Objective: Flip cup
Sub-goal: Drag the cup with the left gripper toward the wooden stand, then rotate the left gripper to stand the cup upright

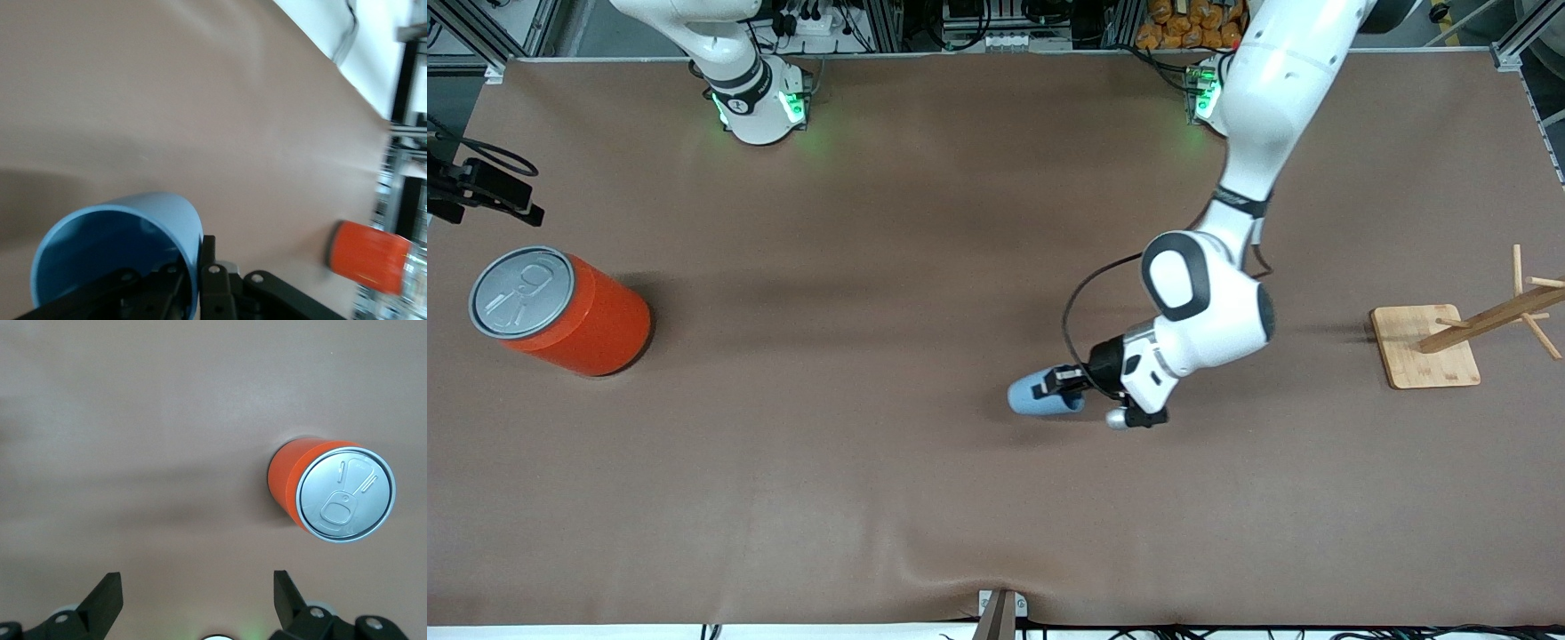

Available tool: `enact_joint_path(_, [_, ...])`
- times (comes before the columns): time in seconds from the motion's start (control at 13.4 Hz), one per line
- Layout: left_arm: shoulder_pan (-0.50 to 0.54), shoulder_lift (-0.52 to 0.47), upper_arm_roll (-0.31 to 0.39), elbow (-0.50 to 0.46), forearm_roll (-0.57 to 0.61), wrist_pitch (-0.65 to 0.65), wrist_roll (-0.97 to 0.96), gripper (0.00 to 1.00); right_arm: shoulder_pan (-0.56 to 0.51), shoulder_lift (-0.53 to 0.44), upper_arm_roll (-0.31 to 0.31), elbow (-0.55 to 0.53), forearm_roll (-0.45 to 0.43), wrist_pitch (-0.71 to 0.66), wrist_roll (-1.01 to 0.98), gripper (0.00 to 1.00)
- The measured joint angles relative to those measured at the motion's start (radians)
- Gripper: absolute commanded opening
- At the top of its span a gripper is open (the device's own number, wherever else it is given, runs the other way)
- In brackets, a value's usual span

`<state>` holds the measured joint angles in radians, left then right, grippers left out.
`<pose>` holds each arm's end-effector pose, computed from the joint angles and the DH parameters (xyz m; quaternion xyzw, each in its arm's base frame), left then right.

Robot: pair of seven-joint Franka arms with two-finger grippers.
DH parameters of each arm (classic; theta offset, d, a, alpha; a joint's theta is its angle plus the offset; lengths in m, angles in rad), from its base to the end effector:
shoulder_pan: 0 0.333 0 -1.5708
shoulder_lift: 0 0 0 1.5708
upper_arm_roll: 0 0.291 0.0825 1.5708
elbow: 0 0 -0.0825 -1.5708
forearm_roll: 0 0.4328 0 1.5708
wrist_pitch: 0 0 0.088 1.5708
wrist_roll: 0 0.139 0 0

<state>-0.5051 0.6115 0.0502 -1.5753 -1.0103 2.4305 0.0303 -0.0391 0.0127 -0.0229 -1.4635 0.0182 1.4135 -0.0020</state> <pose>0.6727 -0.3563 0.2366 0.9263 0.1003 0.0343 0.3615 0.5874 -0.0336 0.6017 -0.9991 0.0288 0.0310 0.0099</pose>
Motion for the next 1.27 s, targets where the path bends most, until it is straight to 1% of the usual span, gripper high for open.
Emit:
enact_joint_path(0.22, [0.004,-0.042,0.056,-0.009,0.401,-0.052,-0.177,0.0,0.0,0.0,0.0,0.0,0.0,0.0,0.0,1.0])
enact_joint_path(0.37, [0.006,-0.056,0.107,-0.009,0.59,-0.129,-0.235,0.0,0.0,0.0,0.0,0.0,0.0,0.0,0.0,1.0])
enact_joint_path(0.45, [0.007,-0.068,0.135,-0.009,0.654,-0.179,-0.247,0.0,0.0,0.0,0.0,0.0,0.0,0.0,0.0,1.0])
enact_joint_path(0.6, [0.027,-0.093,0.184,-0.014,0.738,-0.276,-0.248,0.0,0.0,0.0,0.0,0.0,0.001,0.0,0.0,1.0])
enact_joint_path(0.82, [0.11,-0.124,0.192,-0.057,0.876,-0.317,-0.245,0.0,0.0,0.0,0.0,0.0,0.001,0.0,0.0,1.0])
enact_joint_path(1.04, [0.155,-0.15,0.191,-0.119,0.893,-0.317,-0.205,0.0,0.0,0.0,0.0,0.0,0.001,0.0,0.0,1.0])
enact_joint_path(1.19, [0.156,-0.166,0.189,-0.163,0.893,-0.311,-0.204,0.0,0.0,0.0,0.0,0.0,0.001,0.0,0.0,1.0])
enact_joint_path(1.27, [0.155,-0.174,0.186,-0.193,0.893,-0.284,-0.204,0.0,0.0,0.0,0.0,0.0,0.001,0.0,0.0,1.0])
